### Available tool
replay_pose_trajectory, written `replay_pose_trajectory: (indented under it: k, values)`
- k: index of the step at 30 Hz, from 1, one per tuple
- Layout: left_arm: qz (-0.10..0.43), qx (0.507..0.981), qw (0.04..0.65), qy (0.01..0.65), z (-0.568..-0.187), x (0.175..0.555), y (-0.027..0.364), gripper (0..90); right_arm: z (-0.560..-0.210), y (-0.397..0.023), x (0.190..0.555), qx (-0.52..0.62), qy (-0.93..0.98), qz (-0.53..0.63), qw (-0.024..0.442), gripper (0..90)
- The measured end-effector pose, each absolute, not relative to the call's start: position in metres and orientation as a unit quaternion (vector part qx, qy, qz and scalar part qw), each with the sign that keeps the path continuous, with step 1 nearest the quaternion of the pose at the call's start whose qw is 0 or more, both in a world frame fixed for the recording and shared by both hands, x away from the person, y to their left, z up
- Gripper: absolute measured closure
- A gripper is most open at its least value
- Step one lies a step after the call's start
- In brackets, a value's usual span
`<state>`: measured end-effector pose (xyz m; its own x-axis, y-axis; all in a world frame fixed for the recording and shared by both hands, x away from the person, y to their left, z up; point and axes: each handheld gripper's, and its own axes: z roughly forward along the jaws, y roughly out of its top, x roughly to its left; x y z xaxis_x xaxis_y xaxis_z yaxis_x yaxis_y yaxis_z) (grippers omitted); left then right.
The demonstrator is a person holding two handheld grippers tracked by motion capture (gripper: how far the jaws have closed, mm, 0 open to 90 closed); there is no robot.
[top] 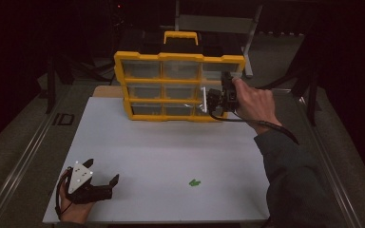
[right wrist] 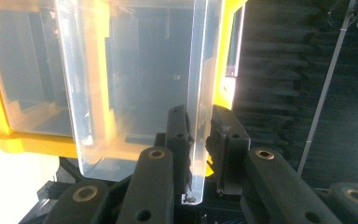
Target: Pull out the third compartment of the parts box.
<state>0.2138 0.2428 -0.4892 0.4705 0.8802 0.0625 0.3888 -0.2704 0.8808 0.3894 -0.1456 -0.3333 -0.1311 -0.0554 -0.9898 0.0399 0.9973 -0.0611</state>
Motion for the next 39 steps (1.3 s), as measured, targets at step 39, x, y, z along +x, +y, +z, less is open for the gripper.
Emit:
replay_pose_trajectory:
  k: [39]
  values:
    - [0.288, 0.742, 0.428, 0.428, -0.489, 0.214, 0.243, 0.0, -0.337, -0.150, 0.356, -0.021, 0.747, -0.022, 0.664, 78.4]
